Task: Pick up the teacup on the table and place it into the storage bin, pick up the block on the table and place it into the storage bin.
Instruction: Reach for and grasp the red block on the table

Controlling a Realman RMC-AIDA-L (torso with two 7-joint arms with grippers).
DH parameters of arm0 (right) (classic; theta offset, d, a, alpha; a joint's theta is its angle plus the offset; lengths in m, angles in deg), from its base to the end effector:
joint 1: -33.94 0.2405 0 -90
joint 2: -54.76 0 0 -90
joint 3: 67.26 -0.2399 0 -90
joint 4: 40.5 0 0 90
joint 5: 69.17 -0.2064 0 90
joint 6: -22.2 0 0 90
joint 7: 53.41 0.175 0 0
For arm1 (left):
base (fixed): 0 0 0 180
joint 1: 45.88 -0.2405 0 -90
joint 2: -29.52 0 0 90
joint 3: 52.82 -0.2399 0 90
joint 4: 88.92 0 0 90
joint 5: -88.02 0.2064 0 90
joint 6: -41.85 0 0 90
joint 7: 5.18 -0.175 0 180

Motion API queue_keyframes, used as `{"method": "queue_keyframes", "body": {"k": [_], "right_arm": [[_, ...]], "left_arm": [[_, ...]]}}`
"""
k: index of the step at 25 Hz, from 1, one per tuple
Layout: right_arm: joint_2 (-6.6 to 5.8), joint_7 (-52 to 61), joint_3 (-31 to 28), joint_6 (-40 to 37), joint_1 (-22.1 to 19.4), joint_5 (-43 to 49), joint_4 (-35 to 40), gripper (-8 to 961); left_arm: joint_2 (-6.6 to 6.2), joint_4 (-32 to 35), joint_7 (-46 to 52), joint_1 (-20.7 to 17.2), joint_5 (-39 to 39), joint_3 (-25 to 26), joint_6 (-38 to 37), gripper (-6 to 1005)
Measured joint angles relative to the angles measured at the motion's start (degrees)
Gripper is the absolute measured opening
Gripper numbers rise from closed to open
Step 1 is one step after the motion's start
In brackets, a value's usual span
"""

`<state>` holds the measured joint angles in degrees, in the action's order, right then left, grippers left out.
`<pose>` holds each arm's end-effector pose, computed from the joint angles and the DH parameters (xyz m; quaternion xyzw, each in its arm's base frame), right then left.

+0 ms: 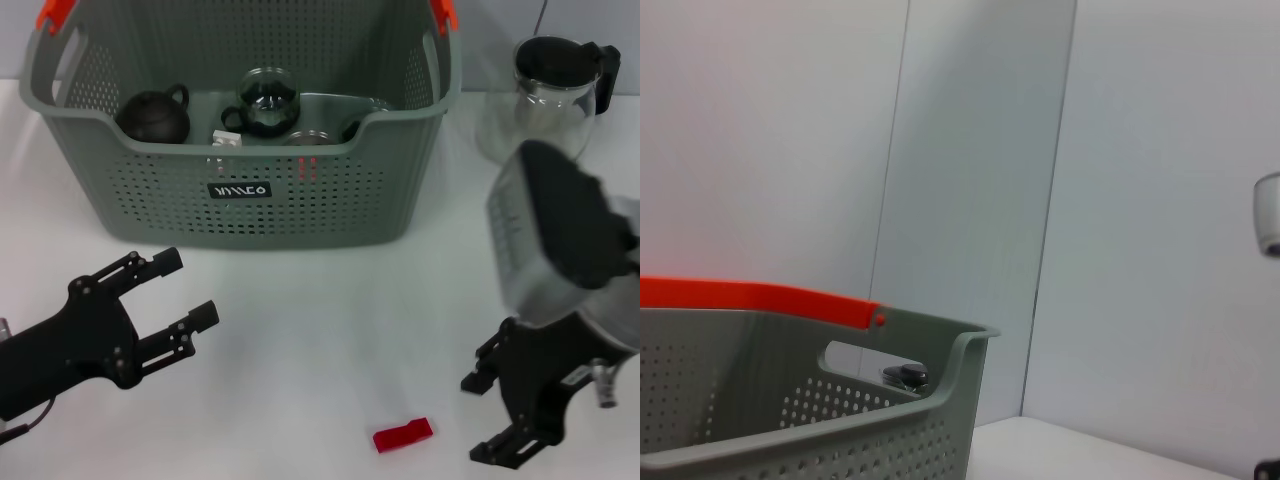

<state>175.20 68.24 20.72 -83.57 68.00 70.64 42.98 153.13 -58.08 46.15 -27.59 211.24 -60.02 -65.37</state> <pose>0.1498 0.2786 -0.0442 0.9731 -0.0568 0.2183 0.0471 -0.2793 0.2385 -0.0058 -0.8739 -0.1739 -0.3810 0.2468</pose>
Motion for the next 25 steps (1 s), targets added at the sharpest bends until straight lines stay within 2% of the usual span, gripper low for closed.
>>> {"method": "queue_keyframes", "body": {"k": [5,10,13,18,25], "right_arm": [[0.12,0.2,3.9,6.8,4.6,0.1,-11.0,835],[0.2,-0.1,9.1,13.5,5.4,-0.6,-13.2,613],[0.21,-0.3,12.1,16.2,5.4,-0.7,-13.2,529],[0.23,-0.6,16.3,18.5,5.6,-0.6,-13.3,532],[0.23,-0.5,18.6,20.5,5.9,-0.4,-15.1,511]], "left_arm": [[0.13,0.0,-0.1,-0.1,0.0,0.0,0.1,763],[0.22,0.0,-0.1,-0.1,0.0,0.0,0.1,763],[0.23,0.0,-0.1,-0.1,0.0,0.0,0.1,763],[0.23,0.0,-0.1,0.0,0.0,0.0,0.2,763],[0.31,-0.1,-0.2,-0.1,0.0,0.0,0.3,763]]}}
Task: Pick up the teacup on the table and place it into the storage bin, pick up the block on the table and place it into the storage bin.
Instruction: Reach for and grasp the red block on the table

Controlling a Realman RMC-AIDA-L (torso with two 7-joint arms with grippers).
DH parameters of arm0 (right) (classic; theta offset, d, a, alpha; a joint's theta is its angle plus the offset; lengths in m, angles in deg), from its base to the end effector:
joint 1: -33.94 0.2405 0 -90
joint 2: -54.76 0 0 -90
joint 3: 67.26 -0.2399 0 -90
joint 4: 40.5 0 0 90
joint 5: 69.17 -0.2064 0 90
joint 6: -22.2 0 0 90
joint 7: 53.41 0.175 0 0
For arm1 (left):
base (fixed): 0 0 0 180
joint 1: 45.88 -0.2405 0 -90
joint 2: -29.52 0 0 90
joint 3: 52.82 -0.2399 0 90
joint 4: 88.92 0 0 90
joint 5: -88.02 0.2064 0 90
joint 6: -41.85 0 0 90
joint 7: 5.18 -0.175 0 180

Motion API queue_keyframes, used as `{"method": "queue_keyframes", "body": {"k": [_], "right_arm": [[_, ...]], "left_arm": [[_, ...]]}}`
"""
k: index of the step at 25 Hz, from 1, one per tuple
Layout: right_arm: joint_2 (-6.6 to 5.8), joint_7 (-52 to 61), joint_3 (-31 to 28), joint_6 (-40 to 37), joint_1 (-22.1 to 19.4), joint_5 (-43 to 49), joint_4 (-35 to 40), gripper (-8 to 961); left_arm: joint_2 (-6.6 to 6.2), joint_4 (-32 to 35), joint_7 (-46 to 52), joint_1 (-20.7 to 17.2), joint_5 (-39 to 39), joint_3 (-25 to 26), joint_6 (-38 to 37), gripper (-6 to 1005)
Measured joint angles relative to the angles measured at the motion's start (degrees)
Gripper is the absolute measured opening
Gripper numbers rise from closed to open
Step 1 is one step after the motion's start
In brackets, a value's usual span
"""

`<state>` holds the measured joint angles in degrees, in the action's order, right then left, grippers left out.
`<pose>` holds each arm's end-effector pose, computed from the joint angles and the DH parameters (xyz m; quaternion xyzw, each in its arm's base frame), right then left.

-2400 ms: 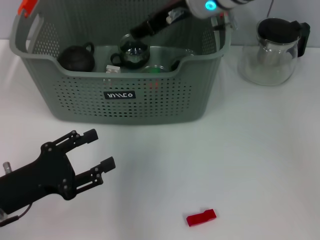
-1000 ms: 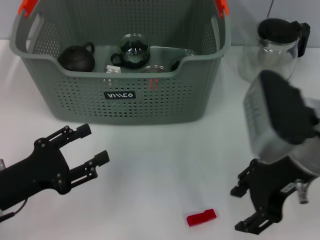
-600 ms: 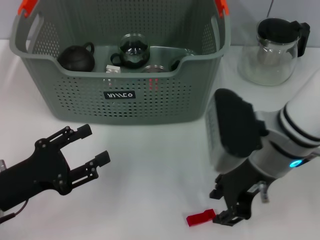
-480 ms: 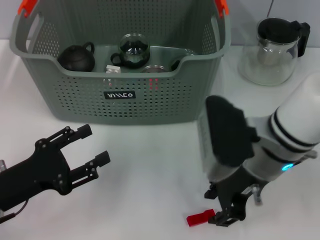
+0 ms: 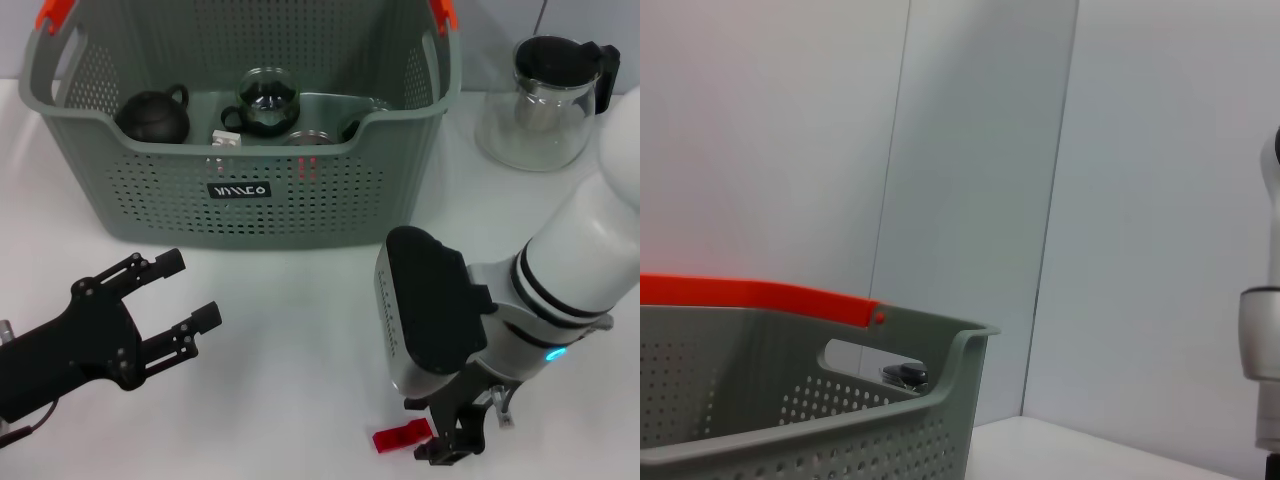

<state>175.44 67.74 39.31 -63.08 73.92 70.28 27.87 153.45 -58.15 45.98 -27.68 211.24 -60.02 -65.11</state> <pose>0.1574 0.2855 -0.1181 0.9636 0.0309 0.2618 0.0444 -0.2789 0.2380 -0.0081 -0.8732 -0.1755 -0.3815 0.2475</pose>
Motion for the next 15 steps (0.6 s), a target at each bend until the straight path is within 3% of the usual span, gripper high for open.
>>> {"method": "queue_keyframes", "body": {"k": [15], "right_arm": [[0.08,2.9,0.9,1.8,0.4,-0.2,-1.5,466]], "left_arm": [[0.0,-0.6,-0.1,0.0,0.0,0.0,0.0,763]]}}
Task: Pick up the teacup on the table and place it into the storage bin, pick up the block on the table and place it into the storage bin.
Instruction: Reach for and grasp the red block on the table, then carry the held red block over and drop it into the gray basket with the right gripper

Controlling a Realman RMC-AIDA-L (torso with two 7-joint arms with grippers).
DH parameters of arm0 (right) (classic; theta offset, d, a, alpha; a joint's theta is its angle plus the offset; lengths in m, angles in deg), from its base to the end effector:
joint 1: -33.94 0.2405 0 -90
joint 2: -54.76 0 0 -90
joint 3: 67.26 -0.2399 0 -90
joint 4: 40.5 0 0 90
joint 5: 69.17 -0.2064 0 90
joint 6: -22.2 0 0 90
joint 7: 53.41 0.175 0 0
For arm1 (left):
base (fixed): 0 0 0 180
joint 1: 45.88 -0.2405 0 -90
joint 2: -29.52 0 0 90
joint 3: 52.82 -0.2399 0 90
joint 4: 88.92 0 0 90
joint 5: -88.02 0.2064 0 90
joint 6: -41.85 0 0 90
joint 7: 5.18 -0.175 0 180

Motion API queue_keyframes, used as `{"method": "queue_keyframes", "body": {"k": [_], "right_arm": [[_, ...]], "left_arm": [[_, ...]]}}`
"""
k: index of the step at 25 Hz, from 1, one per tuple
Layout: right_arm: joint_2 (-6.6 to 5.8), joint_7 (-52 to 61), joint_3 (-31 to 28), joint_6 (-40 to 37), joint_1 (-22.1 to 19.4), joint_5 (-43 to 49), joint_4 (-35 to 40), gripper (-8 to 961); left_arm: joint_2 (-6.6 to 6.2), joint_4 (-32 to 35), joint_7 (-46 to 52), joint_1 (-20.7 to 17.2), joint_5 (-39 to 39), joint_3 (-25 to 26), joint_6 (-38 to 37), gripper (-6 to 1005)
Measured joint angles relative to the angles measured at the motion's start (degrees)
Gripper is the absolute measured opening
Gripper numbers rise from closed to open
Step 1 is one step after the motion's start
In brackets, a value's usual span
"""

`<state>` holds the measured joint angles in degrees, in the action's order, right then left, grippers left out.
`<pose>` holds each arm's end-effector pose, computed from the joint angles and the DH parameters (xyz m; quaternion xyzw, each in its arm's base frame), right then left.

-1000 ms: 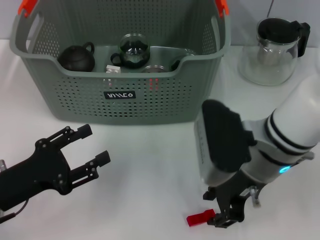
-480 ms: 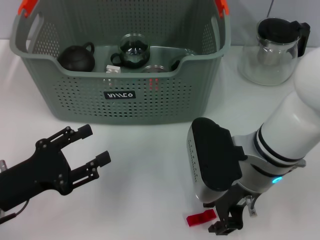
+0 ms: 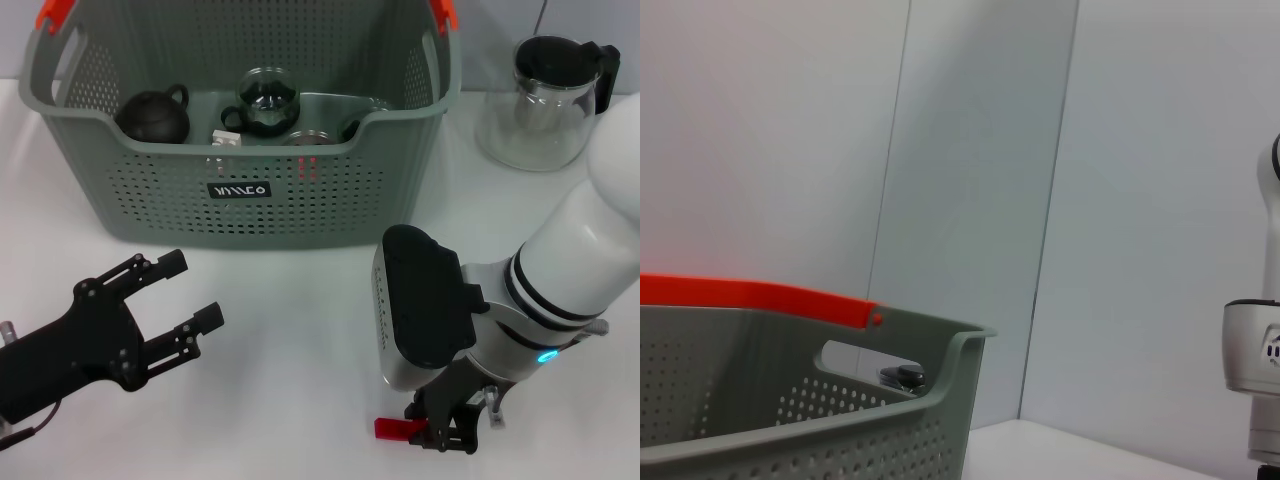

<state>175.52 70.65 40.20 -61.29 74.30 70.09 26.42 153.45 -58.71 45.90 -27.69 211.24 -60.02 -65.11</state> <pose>0.1594 0.2867 -0.1229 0.9641 0.0078 0.2630 0.0347 -0.2781 0.2375 -0.0096 -0.8719 -0.1773 -0.3848 0.2456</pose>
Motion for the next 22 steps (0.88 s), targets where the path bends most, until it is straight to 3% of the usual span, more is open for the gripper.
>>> {"method": "queue_keyframes", "body": {"k": [2,11,15,22], "right_arm": [[-0.04,0.3,0.1,0.1,0.1,0.0,-0.4,277],[-0.3,2.0,-3.2,-1.9,0.0,-1.1,1.3,197],[-0.49,1.1,-10.7,-6.1,-0.9,-2.4,5.9,197],[-0.55,-1.1,-29.1,-12.0,-3.4,-8.5,18.4,196]], "left_arm": [[0.0,0.0,0.0,0.0,0.0,0.0,0.0,763],[0.0,0.0,0.0,0.0,0.0,0.0,0.0,763],[-0.04,0.0,0.0,-0.1,0.0,0.0,-0.2,763],[-0.18,0.0,0.0,-0.2,0.0,0.2,-0.4,763]]}}
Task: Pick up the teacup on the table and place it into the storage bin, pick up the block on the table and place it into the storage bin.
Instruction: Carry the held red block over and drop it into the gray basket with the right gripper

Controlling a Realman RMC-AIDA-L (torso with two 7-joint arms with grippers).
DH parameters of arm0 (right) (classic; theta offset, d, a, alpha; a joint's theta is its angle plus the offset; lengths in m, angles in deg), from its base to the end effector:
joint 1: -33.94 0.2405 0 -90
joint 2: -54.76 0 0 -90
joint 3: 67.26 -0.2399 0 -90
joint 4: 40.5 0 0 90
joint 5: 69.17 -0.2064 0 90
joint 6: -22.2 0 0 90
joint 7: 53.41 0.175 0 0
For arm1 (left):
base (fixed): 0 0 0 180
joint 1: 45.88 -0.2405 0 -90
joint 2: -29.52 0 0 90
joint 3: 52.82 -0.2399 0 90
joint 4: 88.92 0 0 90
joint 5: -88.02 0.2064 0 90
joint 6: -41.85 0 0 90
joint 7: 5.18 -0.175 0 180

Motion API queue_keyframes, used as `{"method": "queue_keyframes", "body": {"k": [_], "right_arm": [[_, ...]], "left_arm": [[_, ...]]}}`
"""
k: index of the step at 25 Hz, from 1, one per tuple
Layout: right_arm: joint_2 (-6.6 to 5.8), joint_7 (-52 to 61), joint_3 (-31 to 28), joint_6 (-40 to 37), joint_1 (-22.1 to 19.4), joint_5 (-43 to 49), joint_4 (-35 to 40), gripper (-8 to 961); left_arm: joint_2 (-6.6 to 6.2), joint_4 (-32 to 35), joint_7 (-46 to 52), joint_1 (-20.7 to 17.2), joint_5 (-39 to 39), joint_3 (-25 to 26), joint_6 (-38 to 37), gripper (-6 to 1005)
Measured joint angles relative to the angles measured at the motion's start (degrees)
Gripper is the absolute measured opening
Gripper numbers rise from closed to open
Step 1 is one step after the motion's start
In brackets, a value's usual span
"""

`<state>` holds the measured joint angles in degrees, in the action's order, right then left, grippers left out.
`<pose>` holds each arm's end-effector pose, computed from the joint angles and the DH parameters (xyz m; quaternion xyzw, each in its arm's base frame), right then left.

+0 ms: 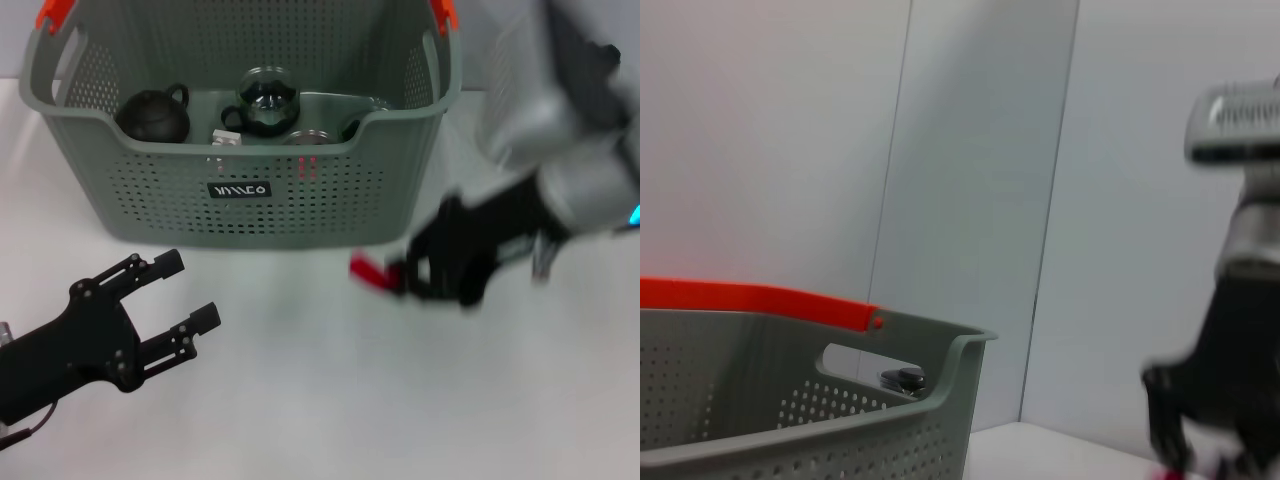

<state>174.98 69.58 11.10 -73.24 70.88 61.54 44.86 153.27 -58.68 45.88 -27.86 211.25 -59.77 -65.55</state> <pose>0.0951 0.3254 -0.0254 -0.9946 0.0614 -0.0605 0.0571 -0.2788 0.2363 -0.0076 -0.8712 -0.1765 -0.3860 0.2467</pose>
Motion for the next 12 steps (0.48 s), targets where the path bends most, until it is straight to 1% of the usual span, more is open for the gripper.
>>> {"method": "queue_keyframes", "body": {"k": [2,5,8,11,12], "right_arm": [[0.07,0.2,-4.7,1.3,-0.7,-3.9,3.3,196],[0.12,0.3,-8.1,6.3,-0.5,-10.1,4.6,196],[0.28,1.1,-7.2,16.9,0.4,-13.1,3.0,196],[0.23,2.8,-3.4,29.3,2.9,-15.2,-2.5,196],[0.17,3.2,-2.4,32.7,4.5,-15.7,-5.5,196]], "left_arm": [[0.0,0.0,0.0,0.0,0.0,0.1,0.0,763],[0.0,0.0,0.0,0.4,0.0,0.2,0.0,763],[0.04,0.0,0.0,0.8,0.0,0.2,0.0,763],[0.06,0.0,0.0,0.8,0.0,0.2,0.0,763],[0.06,0.0,0.0,0.8,0.0,0.2,0.0,763]]}}
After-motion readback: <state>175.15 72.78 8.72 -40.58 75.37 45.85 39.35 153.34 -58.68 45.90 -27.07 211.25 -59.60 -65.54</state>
